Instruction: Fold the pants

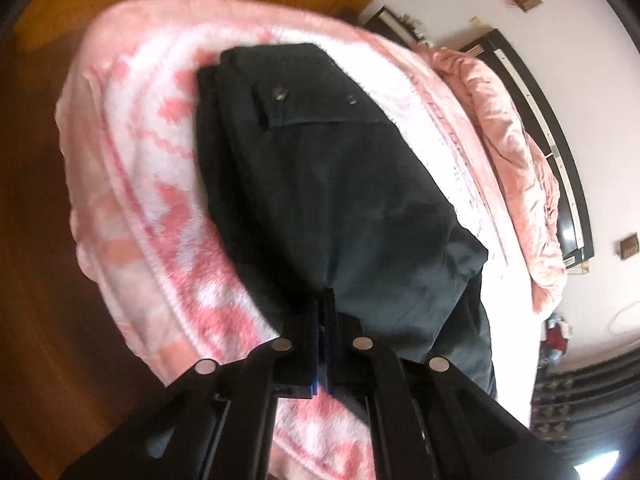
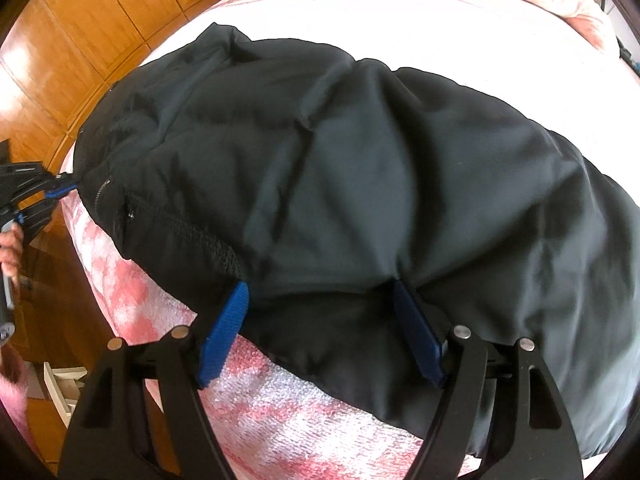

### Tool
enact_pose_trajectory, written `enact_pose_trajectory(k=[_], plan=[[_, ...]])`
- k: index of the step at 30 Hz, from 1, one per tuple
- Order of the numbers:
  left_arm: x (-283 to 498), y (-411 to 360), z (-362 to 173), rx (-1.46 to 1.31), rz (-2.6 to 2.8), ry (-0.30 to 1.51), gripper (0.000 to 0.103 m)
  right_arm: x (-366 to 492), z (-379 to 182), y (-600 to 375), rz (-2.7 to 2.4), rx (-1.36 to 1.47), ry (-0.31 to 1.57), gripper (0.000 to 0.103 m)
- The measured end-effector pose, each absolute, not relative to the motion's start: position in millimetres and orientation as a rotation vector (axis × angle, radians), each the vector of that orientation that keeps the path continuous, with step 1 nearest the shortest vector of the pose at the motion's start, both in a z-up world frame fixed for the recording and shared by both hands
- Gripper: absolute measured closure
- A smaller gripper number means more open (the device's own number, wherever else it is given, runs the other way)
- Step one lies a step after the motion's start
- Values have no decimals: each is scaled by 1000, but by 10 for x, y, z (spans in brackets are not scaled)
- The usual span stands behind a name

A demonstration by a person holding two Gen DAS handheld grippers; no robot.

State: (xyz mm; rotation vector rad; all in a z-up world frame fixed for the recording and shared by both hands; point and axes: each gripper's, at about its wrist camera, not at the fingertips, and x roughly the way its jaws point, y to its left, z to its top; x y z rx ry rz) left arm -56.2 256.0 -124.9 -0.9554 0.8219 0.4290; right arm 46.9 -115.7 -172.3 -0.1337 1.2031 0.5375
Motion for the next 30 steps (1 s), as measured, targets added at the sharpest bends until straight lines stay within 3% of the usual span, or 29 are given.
enact_pose_trajectory(k=[6, 12, 18, 24, 30], plan=[[-499, 2484, -1576, -880, 459, 898, 100, 461, -1744, -1128, 517, -160, 1204, 27], [-548, 2253, -1156, -693, 525, 844, 94, 466, -1653, -1252, 529, -100, 1211, 27], [-207, 1333, -828, -481, 263, 834, 94, 464, -1444, -1749, 445, 24, 1165, 27], [228, 576, -1076, -363, 73, 957, 92, 475, -1411, -2104, 357, 43, 1143, 27], [397, 497, -1394, -334, 86, 1045, 92, 490, -1694, -2140, 293, 2, 1197, 27]])
